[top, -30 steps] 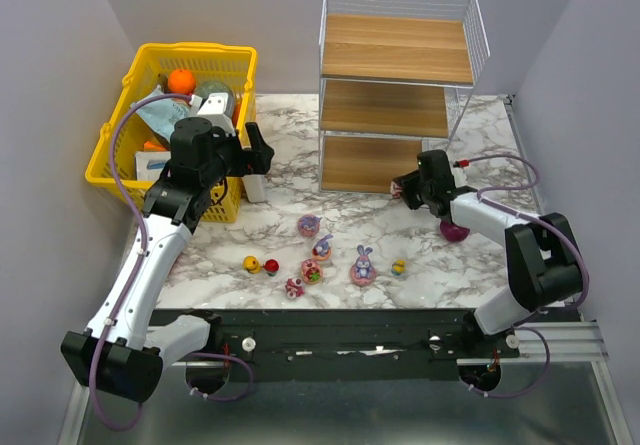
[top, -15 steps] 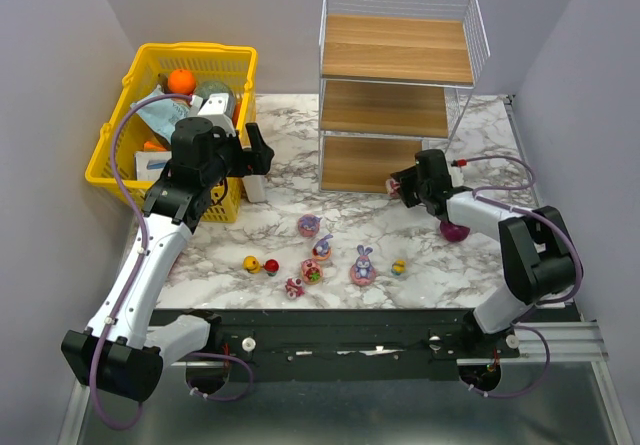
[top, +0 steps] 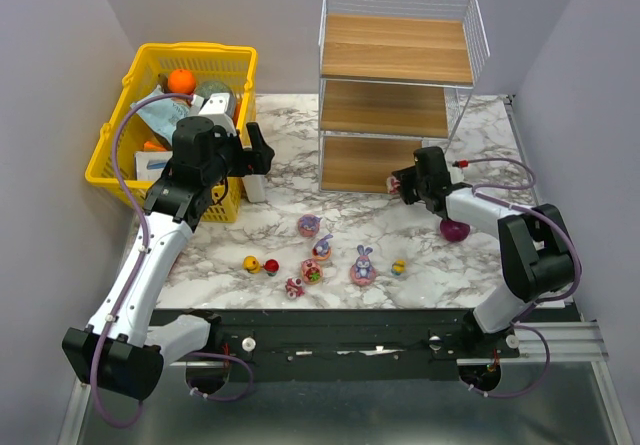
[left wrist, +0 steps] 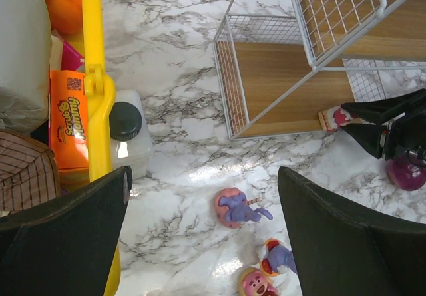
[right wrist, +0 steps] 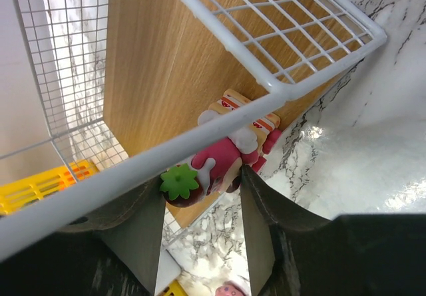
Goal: Place and organize the plastic toys onto the shelf
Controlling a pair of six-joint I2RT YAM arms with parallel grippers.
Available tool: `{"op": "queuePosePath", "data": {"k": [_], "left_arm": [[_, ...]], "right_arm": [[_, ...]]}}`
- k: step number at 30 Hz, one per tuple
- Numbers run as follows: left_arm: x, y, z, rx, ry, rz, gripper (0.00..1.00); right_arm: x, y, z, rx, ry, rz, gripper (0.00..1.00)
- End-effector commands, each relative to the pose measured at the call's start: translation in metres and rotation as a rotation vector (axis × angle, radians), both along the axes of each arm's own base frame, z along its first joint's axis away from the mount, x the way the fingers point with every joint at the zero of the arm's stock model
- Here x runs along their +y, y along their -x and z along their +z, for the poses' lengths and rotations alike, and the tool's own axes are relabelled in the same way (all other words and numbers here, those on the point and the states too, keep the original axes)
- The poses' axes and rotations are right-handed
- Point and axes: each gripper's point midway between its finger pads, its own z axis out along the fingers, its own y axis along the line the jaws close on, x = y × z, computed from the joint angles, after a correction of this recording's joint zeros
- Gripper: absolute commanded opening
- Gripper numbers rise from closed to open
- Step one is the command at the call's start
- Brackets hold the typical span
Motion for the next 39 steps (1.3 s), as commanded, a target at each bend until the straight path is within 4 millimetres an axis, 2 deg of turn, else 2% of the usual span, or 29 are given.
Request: {"op": "queuePosePath", "data": {"k": [1,6,13,15,19,28,39], "left_arm": [[0.004,-0.004,0.013,-0.031,-0.006,0.014,0.99],[0.004,-0.003,0.011,-0.029,-0.007,0.014,0.99],[0.003,-0.003,0.008,-0.023,-0.005,0.012,0.99],[0.003,-0.003,0.009,-0.025,-0.001,0.010,0.99],[0.003,-0.002,0.009,-0.020,-0.005,0.007,0.99],[0.002,0.000,0.006,-0.009,-0.007,0.001,0.99],[0.004,0.000,0.005,-0.010,-0.014,0.008,0.99]], "right_arm": [[-0.020,0.003,-0.013,0.057,0.071,-0.083,0.44],[-0.032,0.003,-0.009,0.067,0.140,-0.109,0.43],[-0.043,0.010,-0.015,0.101,0.156,-0.166,0.44],[-0.048,0.017,-0.021,0.139,0.158,-0.200,0.45],[-0.054,0.015,-0.020,0.139,0.155,-0.259,0.47],[-0.056,0.007,-0.027,0.155,0.141,-0.323,0.52],[-0.050,0.002,-0.039,0.153,0.139,-0.284,0.56]]}}
